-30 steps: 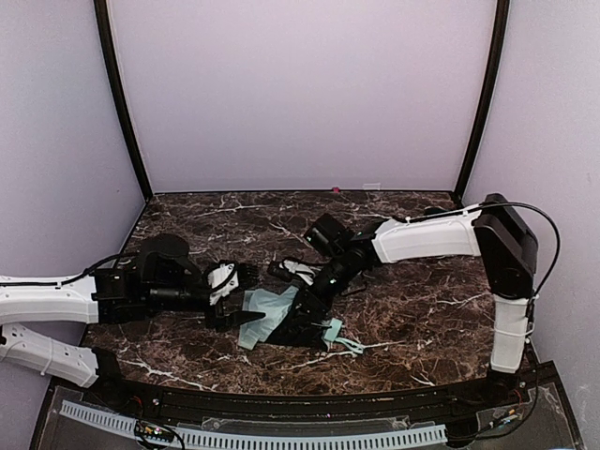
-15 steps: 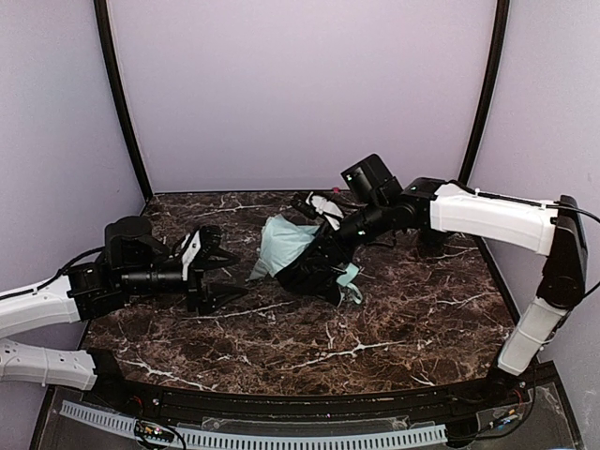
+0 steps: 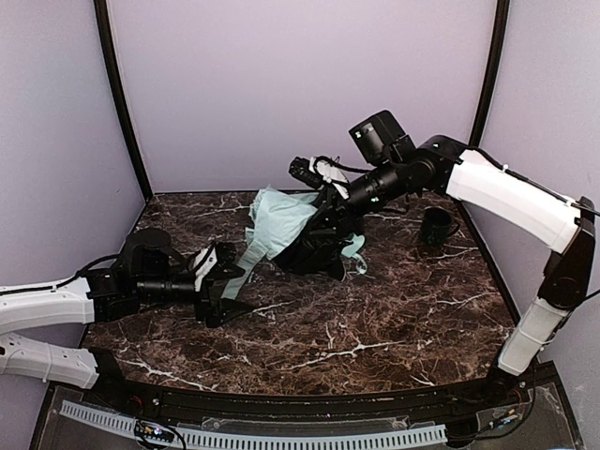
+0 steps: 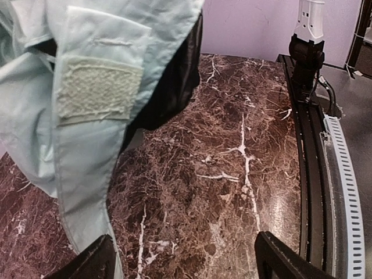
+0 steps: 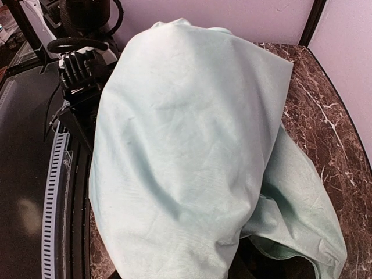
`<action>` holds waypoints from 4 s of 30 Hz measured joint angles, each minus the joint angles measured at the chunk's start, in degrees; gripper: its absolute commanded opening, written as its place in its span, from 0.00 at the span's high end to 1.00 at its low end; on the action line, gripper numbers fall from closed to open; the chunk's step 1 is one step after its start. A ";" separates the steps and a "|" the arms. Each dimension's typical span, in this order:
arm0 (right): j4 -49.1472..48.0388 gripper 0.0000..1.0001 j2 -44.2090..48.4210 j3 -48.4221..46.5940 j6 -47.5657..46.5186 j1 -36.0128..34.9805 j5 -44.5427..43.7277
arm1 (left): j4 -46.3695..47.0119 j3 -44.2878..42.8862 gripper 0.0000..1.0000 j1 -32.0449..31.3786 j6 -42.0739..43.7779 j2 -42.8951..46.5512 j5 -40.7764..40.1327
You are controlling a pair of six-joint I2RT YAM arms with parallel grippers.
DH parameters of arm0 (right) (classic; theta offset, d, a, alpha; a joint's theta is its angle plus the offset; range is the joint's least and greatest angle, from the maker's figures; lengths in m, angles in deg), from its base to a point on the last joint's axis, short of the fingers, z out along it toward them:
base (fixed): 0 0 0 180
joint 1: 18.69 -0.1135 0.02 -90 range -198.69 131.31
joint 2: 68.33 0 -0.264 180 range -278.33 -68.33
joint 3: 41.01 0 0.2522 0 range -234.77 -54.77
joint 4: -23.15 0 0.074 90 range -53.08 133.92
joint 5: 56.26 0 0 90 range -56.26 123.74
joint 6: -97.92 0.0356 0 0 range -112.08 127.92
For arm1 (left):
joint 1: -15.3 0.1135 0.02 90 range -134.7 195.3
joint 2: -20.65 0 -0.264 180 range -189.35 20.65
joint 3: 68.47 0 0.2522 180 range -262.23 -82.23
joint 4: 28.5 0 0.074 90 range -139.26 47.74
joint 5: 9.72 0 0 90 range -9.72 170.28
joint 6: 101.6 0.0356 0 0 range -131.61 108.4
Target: Put away the umbrella
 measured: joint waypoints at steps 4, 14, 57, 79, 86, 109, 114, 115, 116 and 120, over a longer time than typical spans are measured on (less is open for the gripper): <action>1.88 1.00 0.00 -0.59 -0.90 0.00 0.90 | 1.60 0.13 0.23 0.22 0.59 -0.17 -1.11; 2.95 1.00 0.00 -0.63 -1.42 0.00 1.79 | 1.07 0.11 0.15 0.74 4.13 1.44 3.61; -8.44 1.00 1.46 4.31 13.00 6.12 -5.70 | 1.57 -16.00 1.00 -14.97 8.24 -21.62 14.91; 0.11 1.00 11.67 12.17 1.55 -1.20 18.12 | 4.63 -5.27 1.00 -3.21 21.11 -21.49 10.27; -1.36 1.00 12.22 17.22 -0.90 -4.11 13.31 | 16.09 -4.59 1.00 -0.20 26.62 -28.76 4.46; -12.28 1.00 10.05 30.45 -18.91 -11.23 -9.09 | 50.62 -12.46 1.00 1.75 33.07 -55.82 -13.73; -16.90 1.00 7.80 36.35 -21.11 -15.28 -13.55 | 50.53 -12.46 1.00 1.79 35.01 -56.61 -11.39; -17.62 1.00 6.93 36.72 -21.49 -15.87 -14.23 | 50.18 -12.46 1.00 1.81 35.47 -56.85 -11.02; -18.14 1.00 6.23 36.87 -21.70 -16.26 -14.80 | 49.81 -12.46 1.00 1.86 35.87 -57.13 -10.78; -20.22 1.00 2.95 36.92 -22.29 -17.35 -17.05 | 49.27 -12.46 1.00 2.19 36.28 -58.05 -11.08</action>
